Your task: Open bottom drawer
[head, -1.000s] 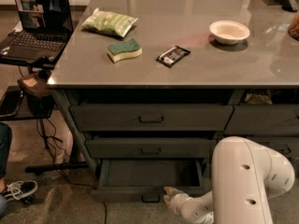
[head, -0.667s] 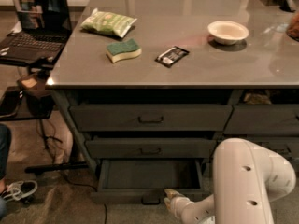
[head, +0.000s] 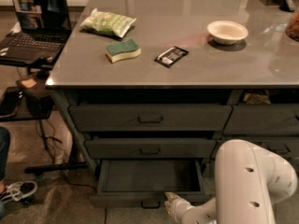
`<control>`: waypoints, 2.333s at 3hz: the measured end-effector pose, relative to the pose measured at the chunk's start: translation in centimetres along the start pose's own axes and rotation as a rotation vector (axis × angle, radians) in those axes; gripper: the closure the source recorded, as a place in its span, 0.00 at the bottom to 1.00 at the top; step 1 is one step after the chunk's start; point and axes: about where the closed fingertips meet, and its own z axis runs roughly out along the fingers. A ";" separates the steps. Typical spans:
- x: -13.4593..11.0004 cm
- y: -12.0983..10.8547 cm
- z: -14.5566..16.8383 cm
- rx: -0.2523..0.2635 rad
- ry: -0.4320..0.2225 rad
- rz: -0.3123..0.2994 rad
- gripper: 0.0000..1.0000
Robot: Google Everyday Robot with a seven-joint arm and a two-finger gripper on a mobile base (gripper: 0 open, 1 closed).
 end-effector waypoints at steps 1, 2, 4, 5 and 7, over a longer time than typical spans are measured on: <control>-0.2 -0.2 -0.4 0.000 0.000 0.000 1.00; -0.1 1.0 -1.1 0.005 0.008 0.023 1.00; -0.7 0.7 -0.9 0.020 -0.005 0.013 1.00; -1.9 1.4 -1.8 0.044 -0.035 -0.014 1.00; -2.3 1.5 -2.8 0.074 -0.046 -0.022 1.00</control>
Offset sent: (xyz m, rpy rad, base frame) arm -0.5136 -0.0911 -0.1381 0.1753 0.1339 -0.7104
